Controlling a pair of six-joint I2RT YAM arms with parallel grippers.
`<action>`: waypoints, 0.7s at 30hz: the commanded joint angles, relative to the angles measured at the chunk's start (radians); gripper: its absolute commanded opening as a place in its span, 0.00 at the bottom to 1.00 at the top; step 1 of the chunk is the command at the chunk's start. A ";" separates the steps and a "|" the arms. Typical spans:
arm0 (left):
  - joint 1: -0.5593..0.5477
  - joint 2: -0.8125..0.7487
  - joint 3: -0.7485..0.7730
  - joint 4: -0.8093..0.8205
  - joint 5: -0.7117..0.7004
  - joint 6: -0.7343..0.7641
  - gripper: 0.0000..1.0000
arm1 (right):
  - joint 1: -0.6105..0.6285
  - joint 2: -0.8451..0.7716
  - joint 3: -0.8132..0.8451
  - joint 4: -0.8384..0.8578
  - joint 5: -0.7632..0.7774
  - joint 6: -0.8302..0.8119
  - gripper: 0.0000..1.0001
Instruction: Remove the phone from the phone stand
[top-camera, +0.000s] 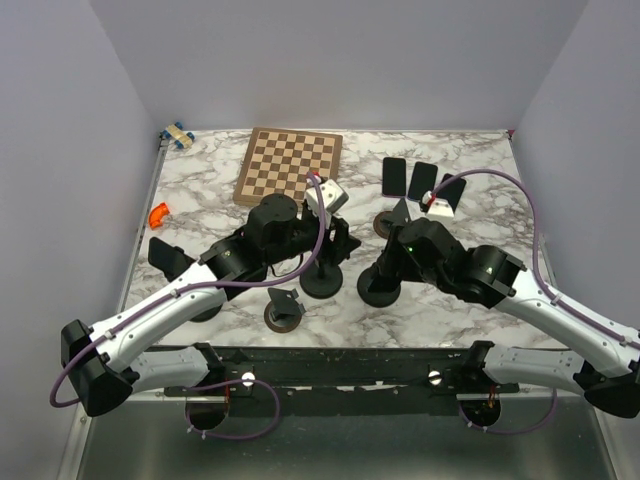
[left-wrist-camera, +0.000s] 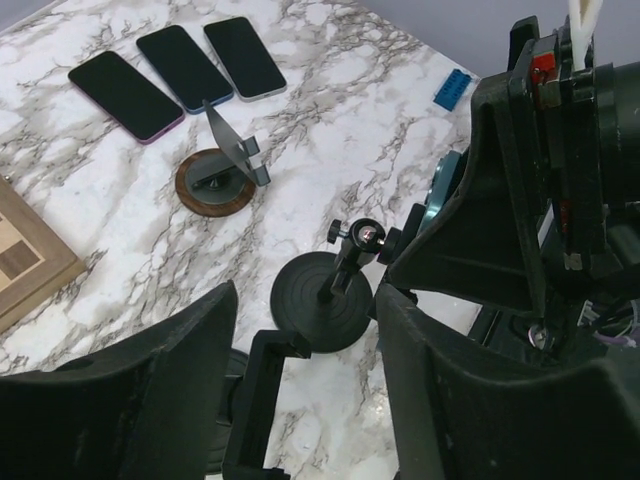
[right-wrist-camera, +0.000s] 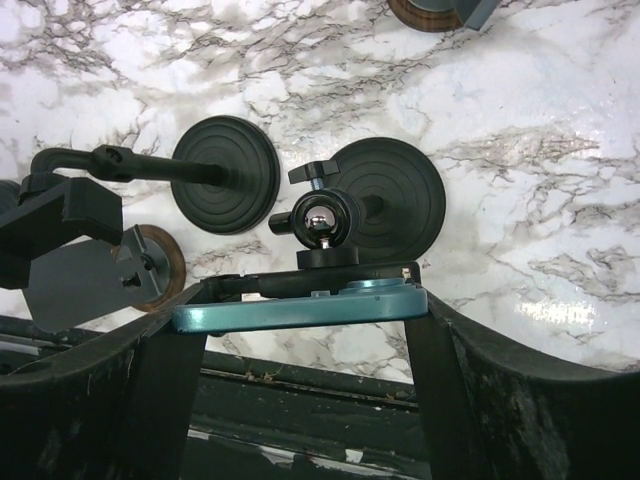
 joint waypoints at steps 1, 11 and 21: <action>0.004 0.010 -0.026 0.057 0.099 -0.028 0.60 | 0.007 -0.030 -0.032 0.089 0.019 -0.074 0.09; -0.044 -0.072 -0.231 0.300 0.055 -0.140 0.54 | 0.006 -0.085 -0.031 0.118 0.021 -0.109 0.01; -0.191 -0.079 -0.301 0.360 -0.077 -0.093 0.67 | 0.006 -0.107 -0.043 0.123 0.012 -0.106 0.01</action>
